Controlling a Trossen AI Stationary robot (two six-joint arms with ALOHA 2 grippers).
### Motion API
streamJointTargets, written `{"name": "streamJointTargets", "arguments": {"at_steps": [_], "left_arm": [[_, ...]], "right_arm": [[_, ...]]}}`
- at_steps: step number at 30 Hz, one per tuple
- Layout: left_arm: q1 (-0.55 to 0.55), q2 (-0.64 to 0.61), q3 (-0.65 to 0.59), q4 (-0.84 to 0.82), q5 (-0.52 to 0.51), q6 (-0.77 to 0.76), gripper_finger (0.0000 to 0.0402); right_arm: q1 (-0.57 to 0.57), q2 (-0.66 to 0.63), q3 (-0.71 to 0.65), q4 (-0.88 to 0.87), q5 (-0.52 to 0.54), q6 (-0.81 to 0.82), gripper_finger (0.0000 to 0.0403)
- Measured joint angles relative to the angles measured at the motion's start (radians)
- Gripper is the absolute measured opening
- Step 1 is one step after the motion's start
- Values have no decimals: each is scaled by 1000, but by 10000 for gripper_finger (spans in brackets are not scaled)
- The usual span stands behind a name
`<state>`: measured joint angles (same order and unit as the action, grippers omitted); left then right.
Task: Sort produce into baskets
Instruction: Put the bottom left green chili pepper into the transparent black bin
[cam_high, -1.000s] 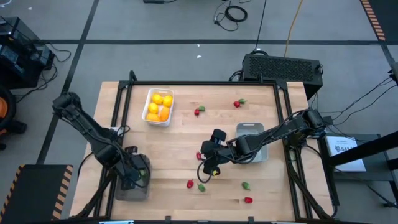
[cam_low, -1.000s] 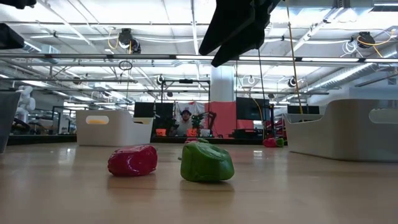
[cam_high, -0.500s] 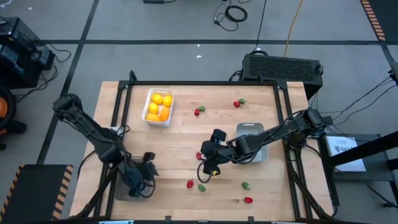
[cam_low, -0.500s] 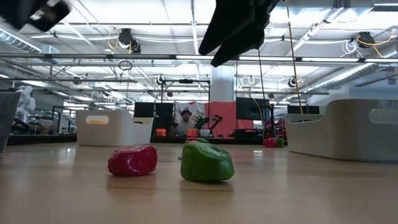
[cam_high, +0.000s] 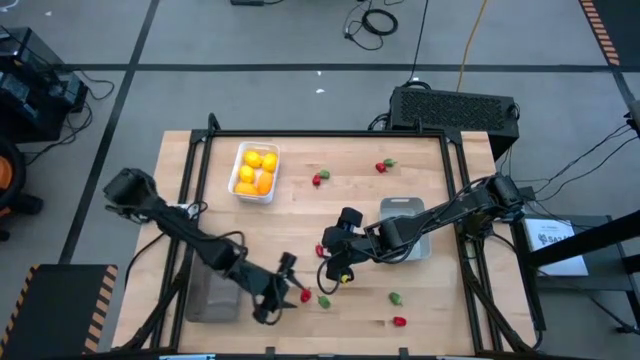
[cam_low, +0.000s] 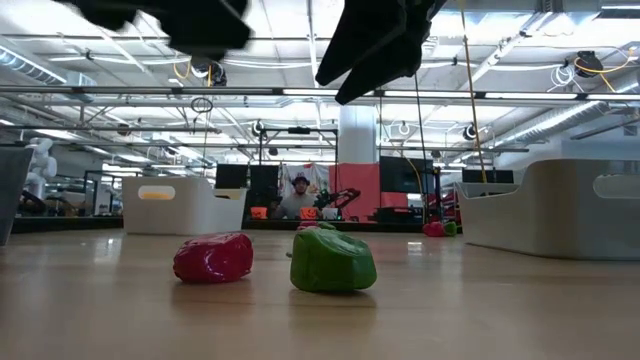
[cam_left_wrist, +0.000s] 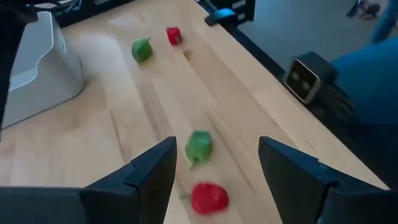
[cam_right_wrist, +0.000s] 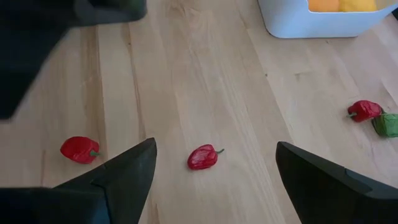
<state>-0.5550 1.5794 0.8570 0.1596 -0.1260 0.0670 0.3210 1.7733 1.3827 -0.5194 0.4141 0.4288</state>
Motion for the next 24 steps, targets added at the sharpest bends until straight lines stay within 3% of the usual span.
{"name": "streamJointTargets", "arguments": {"at_steps": [15,20,24], "left_arm": [[85,251,0,293,88,47,235],[93,341,22,332,100,70,235],[115,412,83,314,193,71,235]], "right_arm": [[2,0,0,-63,-1,2,320],[2,0,0,-83,-2,11,320],[2,0,0,-144,-43,49,320]]}}
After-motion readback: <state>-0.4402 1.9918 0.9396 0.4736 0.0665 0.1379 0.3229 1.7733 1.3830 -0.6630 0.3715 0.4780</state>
